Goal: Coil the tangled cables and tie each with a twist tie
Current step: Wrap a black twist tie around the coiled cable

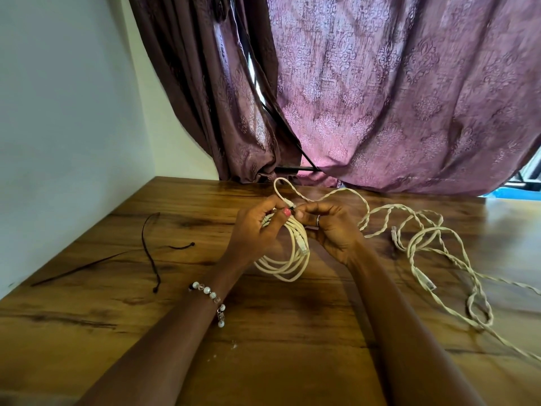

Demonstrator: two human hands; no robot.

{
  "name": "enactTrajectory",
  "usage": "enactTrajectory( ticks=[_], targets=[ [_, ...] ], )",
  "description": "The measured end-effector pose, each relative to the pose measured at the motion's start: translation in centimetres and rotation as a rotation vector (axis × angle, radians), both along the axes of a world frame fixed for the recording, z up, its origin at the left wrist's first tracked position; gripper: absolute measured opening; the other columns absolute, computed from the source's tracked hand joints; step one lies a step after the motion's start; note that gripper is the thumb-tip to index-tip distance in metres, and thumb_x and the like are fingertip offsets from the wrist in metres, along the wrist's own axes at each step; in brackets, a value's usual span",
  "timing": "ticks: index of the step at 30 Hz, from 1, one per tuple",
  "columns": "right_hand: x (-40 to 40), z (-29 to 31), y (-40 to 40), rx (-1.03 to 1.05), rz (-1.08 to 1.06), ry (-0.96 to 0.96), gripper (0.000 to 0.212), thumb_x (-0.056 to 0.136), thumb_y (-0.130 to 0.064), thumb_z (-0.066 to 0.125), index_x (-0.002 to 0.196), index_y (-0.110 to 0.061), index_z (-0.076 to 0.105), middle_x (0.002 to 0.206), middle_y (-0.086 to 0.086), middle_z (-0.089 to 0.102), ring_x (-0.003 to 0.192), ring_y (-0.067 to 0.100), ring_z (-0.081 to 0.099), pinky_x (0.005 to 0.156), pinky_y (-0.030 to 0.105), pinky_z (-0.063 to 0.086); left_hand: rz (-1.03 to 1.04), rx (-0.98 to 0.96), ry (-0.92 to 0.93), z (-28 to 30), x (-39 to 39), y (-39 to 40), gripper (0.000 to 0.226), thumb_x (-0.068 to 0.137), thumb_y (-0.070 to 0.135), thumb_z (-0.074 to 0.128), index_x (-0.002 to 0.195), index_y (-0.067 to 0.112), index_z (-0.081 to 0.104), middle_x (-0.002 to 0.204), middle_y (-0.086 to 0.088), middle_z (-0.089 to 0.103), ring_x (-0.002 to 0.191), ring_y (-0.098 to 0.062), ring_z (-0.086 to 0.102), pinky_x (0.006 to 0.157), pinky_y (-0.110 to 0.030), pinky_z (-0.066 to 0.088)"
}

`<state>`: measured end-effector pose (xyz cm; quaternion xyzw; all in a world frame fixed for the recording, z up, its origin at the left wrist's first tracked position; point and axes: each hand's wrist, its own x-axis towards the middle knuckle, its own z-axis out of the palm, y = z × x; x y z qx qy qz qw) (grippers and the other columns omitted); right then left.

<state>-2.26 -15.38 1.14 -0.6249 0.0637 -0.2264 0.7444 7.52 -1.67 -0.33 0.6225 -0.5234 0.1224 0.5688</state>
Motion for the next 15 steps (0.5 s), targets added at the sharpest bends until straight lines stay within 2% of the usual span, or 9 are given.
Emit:
enactTrajectory(
  ticks=[2, 5, 9, 15],
  targets=[
    [-0.05, 0.06, 0.26, -0.022, -0.016, -0.022, 0.025, 0.081, 0.009, 0.059, 0.072, -0.008, 0.075, 0.076, 0.007, 0.073, 0.072, 0.016, 0.07, 0.061, 0.026, 0.057, -0.002, 0.007, -0.005, 0.08, 0.05, 0.07, 0.007, 0.091, 0.018, 0.056, 0.088, 0.021, 0.062, 0.079, 0.012, 0.064, 0.075, -0.008, 0.063, 0.067, -0.022, 0.049],
    [0.01, 0.07, 0.59, -0.046, -0.026, -0.06, 0.024, 0.081, 0.009, 0.061, 0.072, -0.008, 0.075, 0.076, 0.007, 0.073, 0.073, 0.017, 0.07, 0.062, 0.026, 0.056, -0.006, 0.021, -0.013, 0.21, 0.15, 0.19, 0.009, 0.091, 0.018, 0.057, 0.086, 0.024, 0.061, 0.077, 0.014, 0.063, 0.075, -0.008, 0.062, 0.066, -0.02, 0.048],
    [0.14, -0.01, 0.73, -0.077, -0.045, -0.088, 0.025, 0.079, 0.008, 0.063, 0.071, -0.011, 0.076, 0.076, 0.006, 0.073, 0.074, 0.017, 0.07, 0.066, 0.026, 0.057, 0.002, 0.043, -0.051, 0.24, 0.37, 0.16, 0.008, 0.09, 0.015, 0.058, 0.088, 0.018, 0.065, 0.077, 0.015, 0.063, 0.075, -0.006, 0.061, 0.066, -0.02, 0.047],
    [0.34, -0.3, 0.55, -0.124, -0.072, -0.129, 0.01, 0.072, -0.004, 0.069, 0.079, -0.007, 0.074, 0.081, 0.009, 0.073, 0.079, 0.021, 0.068, 0.076, 0.032, 0.058, 0.03, 0.007, -0.062, 0.2, 0.33, 0.1, 0.01, 0.091, 0.016, 0.059, 0.091, 0.011, 0.068, 0.078, 0.008, 0.066, 0.074, -0.006, 0.062, 0.065, -0.02, 0.048]
  ],
)
